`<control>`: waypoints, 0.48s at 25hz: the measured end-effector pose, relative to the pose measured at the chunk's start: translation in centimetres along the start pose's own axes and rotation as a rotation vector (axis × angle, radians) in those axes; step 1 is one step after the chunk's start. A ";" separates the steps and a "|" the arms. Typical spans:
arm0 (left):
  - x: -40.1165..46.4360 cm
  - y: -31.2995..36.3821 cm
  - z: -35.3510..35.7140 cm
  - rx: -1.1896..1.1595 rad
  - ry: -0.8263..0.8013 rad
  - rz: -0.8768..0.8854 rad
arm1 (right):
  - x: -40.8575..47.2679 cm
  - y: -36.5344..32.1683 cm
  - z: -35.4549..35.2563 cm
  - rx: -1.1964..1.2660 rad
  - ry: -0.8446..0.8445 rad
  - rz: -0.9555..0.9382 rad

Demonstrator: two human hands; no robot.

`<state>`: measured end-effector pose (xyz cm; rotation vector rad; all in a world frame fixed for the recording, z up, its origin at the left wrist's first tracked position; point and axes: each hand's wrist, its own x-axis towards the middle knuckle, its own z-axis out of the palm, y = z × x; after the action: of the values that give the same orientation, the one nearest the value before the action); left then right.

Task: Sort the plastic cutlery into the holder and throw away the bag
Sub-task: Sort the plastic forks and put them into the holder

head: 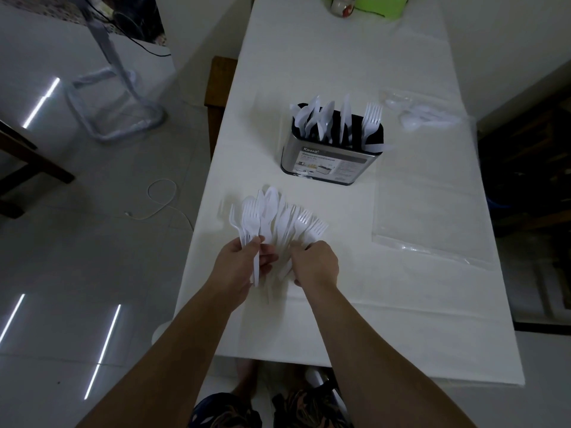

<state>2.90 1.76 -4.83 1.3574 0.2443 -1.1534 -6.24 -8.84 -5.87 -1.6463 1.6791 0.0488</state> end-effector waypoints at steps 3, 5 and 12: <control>0.2 0.1 -0.1 0.004 0.004 0.000 | 0.0 -0.3 -0.3 0.003 -0.007 -0.016; 0.2 0.1 0.0 0.007 0.005 -0.003 | -0.3 -0.4 -0.4 0.015 -0.016 -0.018; 0.3 0.2 0.3 0.020 0.012 0.003 | -0.3 -1.3 -1.0 0.064 -0.094 -0.019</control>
<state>3.04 1.30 -4.86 1.3819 0.2396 -1.1484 -5.63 -9.38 -4.37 -1.5880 1.5782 0.0616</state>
